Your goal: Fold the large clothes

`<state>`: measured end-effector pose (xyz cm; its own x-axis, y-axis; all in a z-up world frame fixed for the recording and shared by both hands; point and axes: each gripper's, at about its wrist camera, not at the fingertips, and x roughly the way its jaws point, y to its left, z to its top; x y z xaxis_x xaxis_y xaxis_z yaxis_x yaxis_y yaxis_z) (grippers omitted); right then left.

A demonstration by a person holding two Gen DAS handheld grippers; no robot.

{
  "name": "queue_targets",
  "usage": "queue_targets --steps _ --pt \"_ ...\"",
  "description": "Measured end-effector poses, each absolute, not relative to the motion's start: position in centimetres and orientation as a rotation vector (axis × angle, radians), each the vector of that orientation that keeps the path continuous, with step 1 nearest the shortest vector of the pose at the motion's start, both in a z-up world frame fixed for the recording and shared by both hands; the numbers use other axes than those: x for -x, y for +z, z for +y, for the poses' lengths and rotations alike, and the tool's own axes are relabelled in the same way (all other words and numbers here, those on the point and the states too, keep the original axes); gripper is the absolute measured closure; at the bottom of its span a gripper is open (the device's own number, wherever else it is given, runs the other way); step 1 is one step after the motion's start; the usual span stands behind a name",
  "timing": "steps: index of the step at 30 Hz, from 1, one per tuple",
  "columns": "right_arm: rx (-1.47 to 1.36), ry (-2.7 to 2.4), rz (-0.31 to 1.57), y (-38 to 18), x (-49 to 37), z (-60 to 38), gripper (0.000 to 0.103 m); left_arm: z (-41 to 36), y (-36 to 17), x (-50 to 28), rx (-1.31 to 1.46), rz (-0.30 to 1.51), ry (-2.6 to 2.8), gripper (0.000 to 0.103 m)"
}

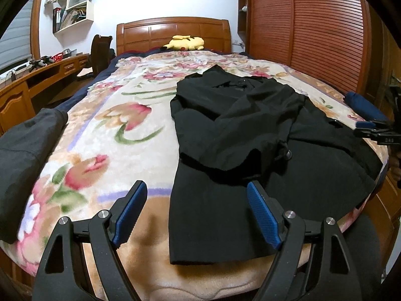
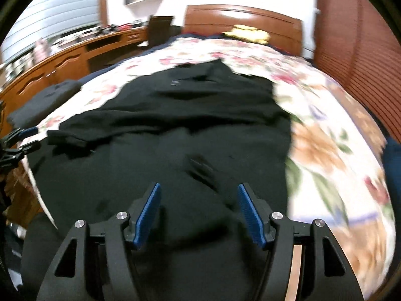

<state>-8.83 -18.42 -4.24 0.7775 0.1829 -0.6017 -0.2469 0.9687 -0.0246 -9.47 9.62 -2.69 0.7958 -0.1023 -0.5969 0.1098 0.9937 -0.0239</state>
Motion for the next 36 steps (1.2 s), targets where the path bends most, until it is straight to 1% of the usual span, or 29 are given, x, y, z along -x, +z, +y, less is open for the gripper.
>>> queue_targets --steps 9,18,21,28,34,35,36 --pt "0.054 0.128 0.674 -6.4 11.0 -21.7 0.037 9.7 -3.5 10.1 -0.017 0.665 -0.088 0.021" --pt "0.065 0.175 0.695 -6.6 12.4 -23.9 0.038 10.4 -4.3 10.6 0.001 0.685 -0.077 0.021" --pt "0.077 0.184 0.694 -5.4 14.4 -25.2 0.037 10.3 -4.4 10.7 -0.002 0.696 -0.086 0.026" --pt "0.042 0.198 0.708 -5.3 15.9 -25.7 0.038 9.8 -4.4 10.9 -0.025 0.697 -0.102 0.036" --pt "0.04 0.203 0.698 -5.1 16.8 -25.6 0.037 9.8 -4.7 11.0 -0.017 0.691 -0.108 0.037" --pt "0.039 0.205 0.696 -5.2 16.9 -25.6 0.037 9.7 -4.7 11.0 -0.014 0.689 -0.113 0.04" --pt "0.035 0.207 0.695 -5.2 17.0 -25.5 0.037 9.6 -4.8 11.1 -0.012 0.69 -0.118 0.045"
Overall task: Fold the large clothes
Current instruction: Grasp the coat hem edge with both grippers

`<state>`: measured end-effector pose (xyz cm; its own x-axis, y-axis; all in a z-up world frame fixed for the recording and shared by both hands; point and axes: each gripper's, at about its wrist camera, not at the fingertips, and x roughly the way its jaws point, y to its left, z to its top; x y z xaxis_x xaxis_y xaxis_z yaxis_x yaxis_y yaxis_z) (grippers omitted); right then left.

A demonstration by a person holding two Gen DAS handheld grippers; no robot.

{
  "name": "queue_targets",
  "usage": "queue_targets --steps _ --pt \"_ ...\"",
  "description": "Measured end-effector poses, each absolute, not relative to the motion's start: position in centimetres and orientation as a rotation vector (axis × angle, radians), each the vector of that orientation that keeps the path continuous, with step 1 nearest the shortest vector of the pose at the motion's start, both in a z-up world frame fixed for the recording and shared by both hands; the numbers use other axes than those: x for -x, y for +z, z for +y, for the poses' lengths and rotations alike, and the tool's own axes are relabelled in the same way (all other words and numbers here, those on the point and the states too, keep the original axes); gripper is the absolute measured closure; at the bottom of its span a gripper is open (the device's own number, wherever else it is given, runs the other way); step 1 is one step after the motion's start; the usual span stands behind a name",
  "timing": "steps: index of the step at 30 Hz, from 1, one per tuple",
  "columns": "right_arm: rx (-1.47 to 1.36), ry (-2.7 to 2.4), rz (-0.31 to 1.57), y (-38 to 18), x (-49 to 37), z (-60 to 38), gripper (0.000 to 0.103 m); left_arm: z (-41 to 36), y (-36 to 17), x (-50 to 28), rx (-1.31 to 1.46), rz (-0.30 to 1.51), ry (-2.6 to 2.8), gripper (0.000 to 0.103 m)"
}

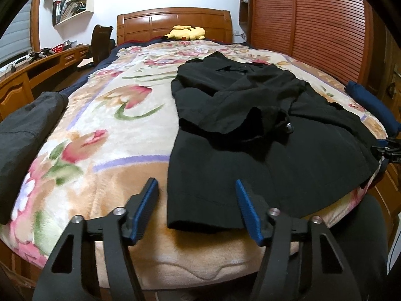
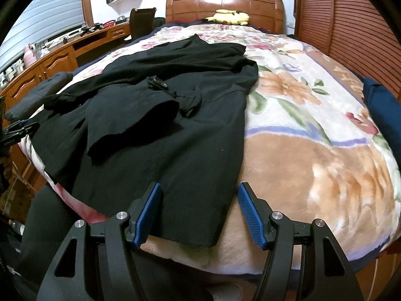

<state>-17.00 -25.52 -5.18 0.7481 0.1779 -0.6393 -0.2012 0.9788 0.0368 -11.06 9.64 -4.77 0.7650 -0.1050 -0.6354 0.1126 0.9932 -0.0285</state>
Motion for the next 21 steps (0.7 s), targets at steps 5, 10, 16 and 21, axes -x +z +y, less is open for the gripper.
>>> queue_targets --steps 5,10,16,21 --pt "0.03 0.213 0.688 -5.3 17.5 -25.2 0.038 8.7 -4.8 11.6 -0.036 0.686 -0.146 0.064" --pt "0.027 0.217 0.69 -5.2 17.7 -25.2 0.041 7.9 -4.5 12.0 -0.056 0.686 -0.155 0.091" --pt "0.031 0.253 0.692 -4.9 17.8 -24.9 0.067 7.3 -3.0 12.8 -0.058 0.637 -0.152 0.098" --pt "0.066 0.274 0.683 -4.3 17.7 -24.2 0.086 6.4 -0.6 13.6 -0.081 0.568 -0.164 0.098"
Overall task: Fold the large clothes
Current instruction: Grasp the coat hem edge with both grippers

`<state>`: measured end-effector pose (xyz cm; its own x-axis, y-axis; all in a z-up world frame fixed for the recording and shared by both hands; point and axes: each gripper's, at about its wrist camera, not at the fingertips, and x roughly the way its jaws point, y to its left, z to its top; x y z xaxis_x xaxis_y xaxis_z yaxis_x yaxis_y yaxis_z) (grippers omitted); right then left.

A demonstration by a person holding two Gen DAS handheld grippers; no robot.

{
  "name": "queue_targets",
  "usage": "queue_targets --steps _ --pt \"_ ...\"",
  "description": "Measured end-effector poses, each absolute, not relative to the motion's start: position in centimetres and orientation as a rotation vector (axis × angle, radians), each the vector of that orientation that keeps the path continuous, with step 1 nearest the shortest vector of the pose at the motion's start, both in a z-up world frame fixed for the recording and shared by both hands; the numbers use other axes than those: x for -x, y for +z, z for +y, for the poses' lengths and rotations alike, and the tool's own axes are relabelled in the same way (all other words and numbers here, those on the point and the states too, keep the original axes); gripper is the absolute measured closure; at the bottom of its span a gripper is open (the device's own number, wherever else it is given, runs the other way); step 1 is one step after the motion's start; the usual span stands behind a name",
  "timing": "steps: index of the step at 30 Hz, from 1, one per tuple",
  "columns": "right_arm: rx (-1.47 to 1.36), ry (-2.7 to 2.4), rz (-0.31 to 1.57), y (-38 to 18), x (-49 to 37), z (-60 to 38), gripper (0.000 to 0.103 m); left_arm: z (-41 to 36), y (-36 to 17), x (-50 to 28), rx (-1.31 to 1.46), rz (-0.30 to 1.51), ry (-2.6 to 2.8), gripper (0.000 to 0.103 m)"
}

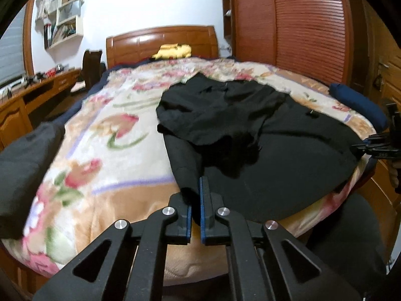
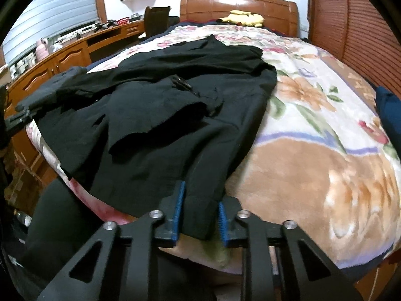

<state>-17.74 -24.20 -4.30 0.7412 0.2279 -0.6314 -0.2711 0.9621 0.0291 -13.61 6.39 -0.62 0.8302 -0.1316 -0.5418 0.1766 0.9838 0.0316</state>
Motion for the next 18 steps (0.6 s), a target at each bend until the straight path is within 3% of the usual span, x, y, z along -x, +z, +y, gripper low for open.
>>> queue_targets --steps 6,18 --pt "0.076 0.278 0.589 -1.8 18.5 -24.2 0.092 6.3 2.9 15.0 -0.054 0.469 -0.196 0.098" --pt "0.019 0.274 0.447 2.2 21.6 -27.0 0.093 6.7 5.4 17.0 -0.055 0.394 -0.215 0.098"
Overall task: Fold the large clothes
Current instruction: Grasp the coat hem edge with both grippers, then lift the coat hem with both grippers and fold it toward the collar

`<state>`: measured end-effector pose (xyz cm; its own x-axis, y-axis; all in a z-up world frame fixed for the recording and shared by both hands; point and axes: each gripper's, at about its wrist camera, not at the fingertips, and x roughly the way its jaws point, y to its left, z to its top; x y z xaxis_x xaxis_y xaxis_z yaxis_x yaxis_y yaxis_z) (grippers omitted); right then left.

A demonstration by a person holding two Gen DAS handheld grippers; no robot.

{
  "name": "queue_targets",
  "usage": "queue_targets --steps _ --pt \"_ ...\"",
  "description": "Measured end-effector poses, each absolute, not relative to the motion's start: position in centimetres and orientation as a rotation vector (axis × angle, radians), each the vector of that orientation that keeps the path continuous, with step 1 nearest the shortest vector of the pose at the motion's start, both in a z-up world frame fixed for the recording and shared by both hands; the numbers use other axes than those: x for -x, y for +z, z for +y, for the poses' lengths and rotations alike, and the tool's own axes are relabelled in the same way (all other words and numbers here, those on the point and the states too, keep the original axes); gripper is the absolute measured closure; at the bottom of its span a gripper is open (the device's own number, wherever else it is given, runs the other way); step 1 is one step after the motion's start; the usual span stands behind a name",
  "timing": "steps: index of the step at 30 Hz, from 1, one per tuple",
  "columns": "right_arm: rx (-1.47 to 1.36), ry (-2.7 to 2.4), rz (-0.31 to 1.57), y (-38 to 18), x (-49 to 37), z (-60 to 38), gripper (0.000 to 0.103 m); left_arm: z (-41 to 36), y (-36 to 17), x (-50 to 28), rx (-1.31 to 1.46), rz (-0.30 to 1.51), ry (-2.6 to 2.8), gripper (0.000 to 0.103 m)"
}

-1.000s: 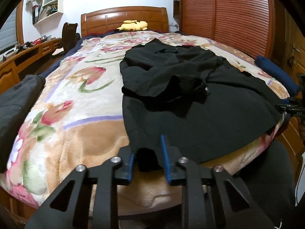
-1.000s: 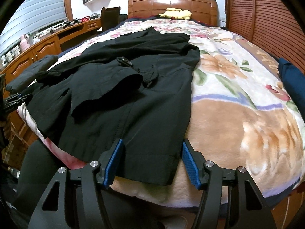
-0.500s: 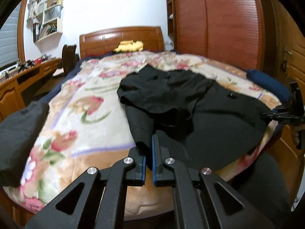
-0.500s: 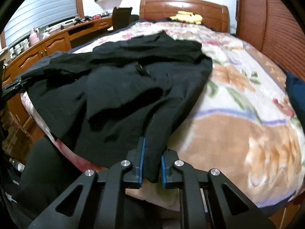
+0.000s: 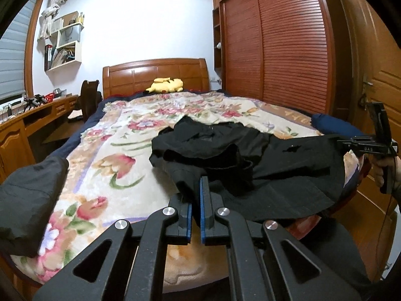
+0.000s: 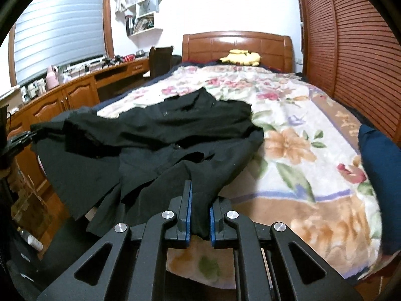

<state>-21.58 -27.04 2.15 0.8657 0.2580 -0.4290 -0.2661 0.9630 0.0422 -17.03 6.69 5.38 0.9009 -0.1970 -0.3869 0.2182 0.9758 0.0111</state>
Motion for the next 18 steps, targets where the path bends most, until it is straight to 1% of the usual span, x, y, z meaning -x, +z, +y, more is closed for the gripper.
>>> queue_targets --steps 11,18 --pt "0.004 0.286 0.324 5.0 25.4 -28.6 0.093 7.2 10.2 19.9 -0.036 0.262 -0.23 0.098" --pt "0.025 0.297 0.245 6.9 27.6 -28.6 0.093 6.8 13.9 19.6 -0.048 0.195 -0.234 0.098"
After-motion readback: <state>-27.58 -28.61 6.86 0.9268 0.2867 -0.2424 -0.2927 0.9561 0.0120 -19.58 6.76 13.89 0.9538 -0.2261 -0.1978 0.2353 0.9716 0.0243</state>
